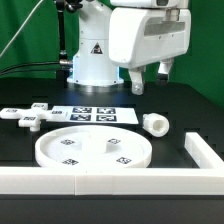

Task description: Assemble round table

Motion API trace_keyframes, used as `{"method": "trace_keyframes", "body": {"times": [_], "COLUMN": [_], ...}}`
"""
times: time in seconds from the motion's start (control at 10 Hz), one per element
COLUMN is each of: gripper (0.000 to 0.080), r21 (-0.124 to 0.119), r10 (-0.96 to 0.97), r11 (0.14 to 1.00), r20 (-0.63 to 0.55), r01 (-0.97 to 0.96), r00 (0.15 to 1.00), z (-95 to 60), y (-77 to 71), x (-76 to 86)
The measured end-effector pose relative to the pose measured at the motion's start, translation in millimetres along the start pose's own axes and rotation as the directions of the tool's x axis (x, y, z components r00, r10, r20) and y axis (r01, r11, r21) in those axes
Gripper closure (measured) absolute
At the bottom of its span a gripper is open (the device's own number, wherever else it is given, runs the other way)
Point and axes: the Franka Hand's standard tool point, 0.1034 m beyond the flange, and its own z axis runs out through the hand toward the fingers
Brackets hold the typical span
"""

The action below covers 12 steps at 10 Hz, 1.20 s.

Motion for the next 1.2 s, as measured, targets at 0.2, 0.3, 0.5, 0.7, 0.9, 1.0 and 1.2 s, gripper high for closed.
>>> {"method": "trace_keyframes", "body": {"times": [0.2, 0.3, 0.5, 0.7, 0.9, 1.0, 1.2], "gripper": [0.0150, 0.0150, 0.0150, 0.0150, 0.0150, 0.0150, 0.0150], "r21": [-0.004, -0.005, -0.003, 0.011, 0.036, 0.039, 0.050], "r10": [-0.037, -0.051, -0.083, -0.079, -0.072, -0.071, -0.067], "r11": [0.999, 0.999, 0.997, 0.997, 0.997, 0.997, 0.997], "r20": [-0.005, -0.008, -0.011, -0.010, -0.001, 0.000, 0.005], "r01": [0.037, 0.051, 0.083, 0.079, 0.072, 0.070, 0.066], "r00": [0.999, 0.999, 0.996, 0.997, 0.997, 0.998, 0.998], "z": [18.2, 24.4, 43.5, 63.0, 80.6, 83.1, 90.1], "y": [6.0, 9.4, 18.8, 20.6, 21.0, 20.7, 18.4], "x": [-26.8, -33.6, -48.2, -52.0, -56.9, -57.8, -61.4]}}
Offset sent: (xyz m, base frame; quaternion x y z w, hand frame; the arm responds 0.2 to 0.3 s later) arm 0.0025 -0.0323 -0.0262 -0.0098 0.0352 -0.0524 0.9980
